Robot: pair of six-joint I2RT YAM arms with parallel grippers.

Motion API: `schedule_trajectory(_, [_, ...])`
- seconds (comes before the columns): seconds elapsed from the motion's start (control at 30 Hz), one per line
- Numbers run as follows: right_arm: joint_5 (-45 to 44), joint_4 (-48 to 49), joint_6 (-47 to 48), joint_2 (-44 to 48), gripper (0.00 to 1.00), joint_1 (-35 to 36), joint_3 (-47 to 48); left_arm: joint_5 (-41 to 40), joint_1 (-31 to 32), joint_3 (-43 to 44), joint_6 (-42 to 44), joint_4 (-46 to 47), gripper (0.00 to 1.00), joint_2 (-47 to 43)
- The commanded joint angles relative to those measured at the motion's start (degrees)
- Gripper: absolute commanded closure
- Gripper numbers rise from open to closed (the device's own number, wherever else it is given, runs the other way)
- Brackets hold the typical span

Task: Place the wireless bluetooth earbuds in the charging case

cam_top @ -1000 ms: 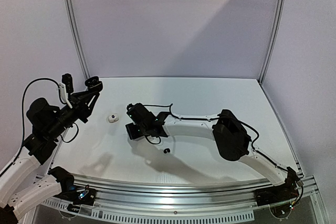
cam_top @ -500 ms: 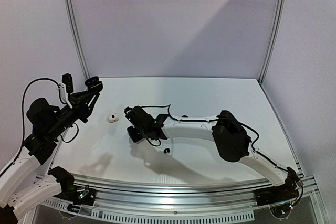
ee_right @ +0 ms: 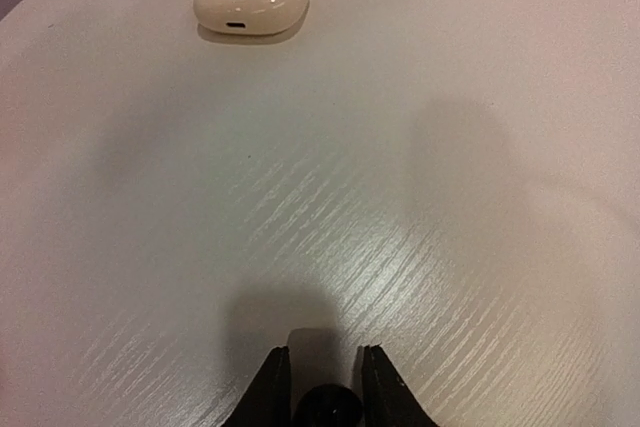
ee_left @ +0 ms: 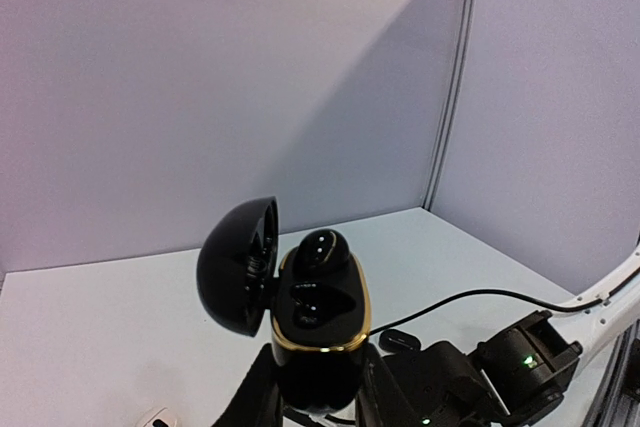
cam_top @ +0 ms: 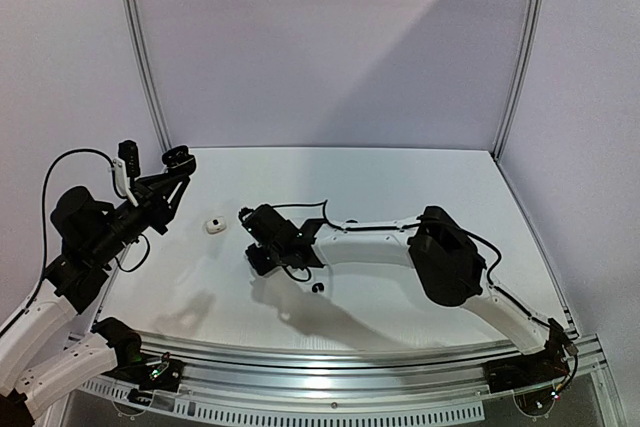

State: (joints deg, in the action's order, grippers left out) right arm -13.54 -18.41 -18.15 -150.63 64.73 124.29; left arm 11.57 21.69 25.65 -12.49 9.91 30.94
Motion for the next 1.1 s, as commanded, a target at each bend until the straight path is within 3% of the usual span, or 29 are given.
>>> schedule_trajectory(0.0, [2.17,-5.15,0.96,2.3,0.76,1.09,-5.65,0.47,-0.69,-0.41,0.1,0.17,1.0,0.13])
schedule_trajectory(0.27, [4.19,-3.41,0.98,7.12,0.83,1.4,-13.61,0.44,-0.65,-0.33,0.25,-0.16,1.0,0.04])
schedule_trajectory(0.73, [11.9,-2.69,7.83,15.39,0.83,4.85,-26.18,0.46,-0.69,-0.07,0.41,-0.23,1.0,0.09])
schedule_trajectory(1.07, [12.91,-2.91,6.55,22.47,0.72,6.38,-32.35,0.98,-0.68,-0.17,0.19,0.1,1.0,0.34])
